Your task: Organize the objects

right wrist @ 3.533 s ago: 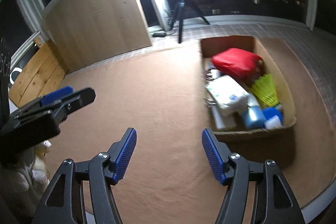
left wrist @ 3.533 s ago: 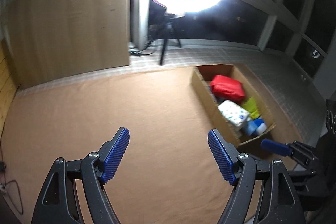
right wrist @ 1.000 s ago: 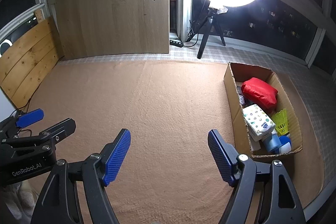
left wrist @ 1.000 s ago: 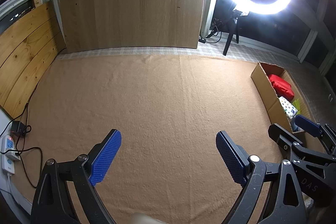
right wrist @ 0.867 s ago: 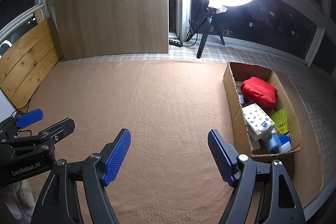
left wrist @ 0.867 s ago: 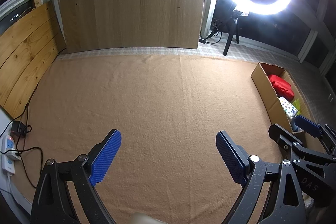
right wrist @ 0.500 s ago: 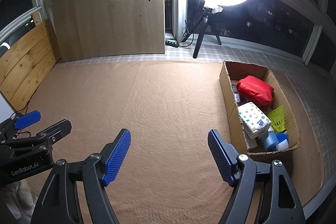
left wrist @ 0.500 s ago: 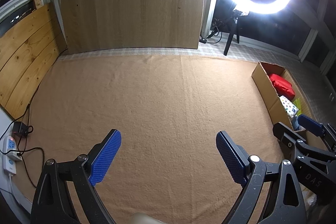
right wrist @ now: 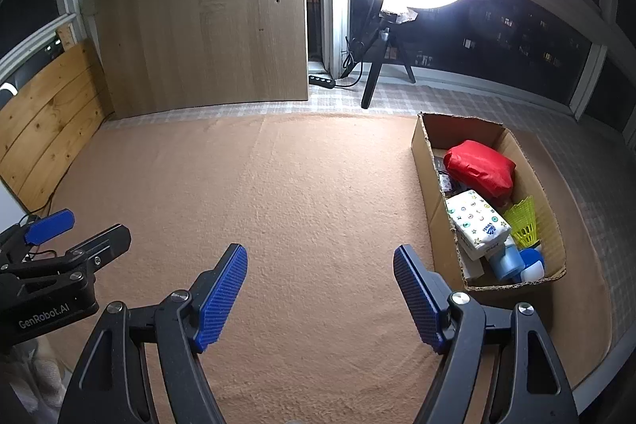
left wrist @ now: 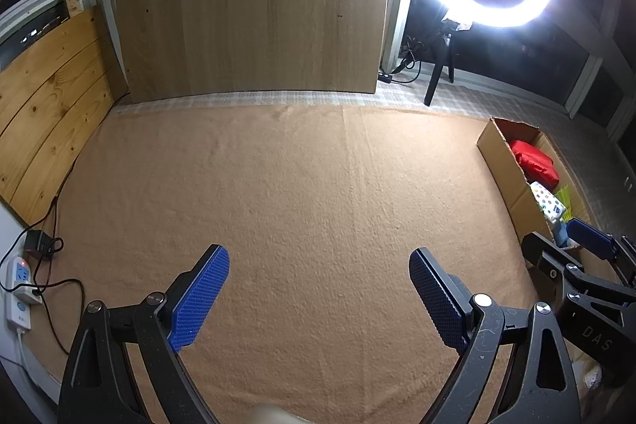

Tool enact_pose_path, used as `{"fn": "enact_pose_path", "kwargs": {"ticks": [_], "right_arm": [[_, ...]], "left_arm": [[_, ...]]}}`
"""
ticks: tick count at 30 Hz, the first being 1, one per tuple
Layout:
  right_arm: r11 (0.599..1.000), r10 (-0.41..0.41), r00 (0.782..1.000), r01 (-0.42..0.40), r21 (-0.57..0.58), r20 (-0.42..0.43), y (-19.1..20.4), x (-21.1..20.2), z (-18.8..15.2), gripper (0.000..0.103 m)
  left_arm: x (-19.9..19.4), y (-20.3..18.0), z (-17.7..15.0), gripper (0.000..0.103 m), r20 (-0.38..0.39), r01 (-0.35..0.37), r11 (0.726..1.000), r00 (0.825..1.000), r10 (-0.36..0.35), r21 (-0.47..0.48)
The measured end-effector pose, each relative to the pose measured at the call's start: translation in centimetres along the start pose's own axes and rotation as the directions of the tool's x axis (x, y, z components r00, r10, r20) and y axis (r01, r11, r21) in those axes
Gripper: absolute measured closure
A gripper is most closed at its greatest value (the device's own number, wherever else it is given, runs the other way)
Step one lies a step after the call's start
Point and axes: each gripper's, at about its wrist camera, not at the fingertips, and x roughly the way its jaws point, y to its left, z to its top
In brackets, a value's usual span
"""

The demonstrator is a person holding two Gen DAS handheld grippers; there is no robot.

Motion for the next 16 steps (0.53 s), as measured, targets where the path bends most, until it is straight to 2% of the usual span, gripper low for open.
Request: {"fn": "enact_pose_path", "kwargs": {"ticks": [11, 14, 16], "right_arm": [[1.000, -0.002, 1.000, 0.002, 0.002, -0.015, -0.1, 0.8, 0.0, 0.030], [1.000, -0.004, 1.000, 0.004, 0.001, -0.024, 0.0, 1.4, -0.2, 0.026], [1.000, -0.003, 0.999, 0.003, -0.001, -0.034, 0.1, 2.1, -0.4, 0.024]], "left_arm": [[0.5, 0.2, 0.1, 0.007, 0.002, -0.005, 1.000, 1.000, 0.005, 0.005], [1.0, 0.2, 0.2, 0.007, 0.001, 0.003, 1.000, 1.000, -0.003, 0.007], [1.7, 0.3, 0.1, 0.003, -0.017, 0.006, 1.000, 1.000, -0.006, 0.009]]}}
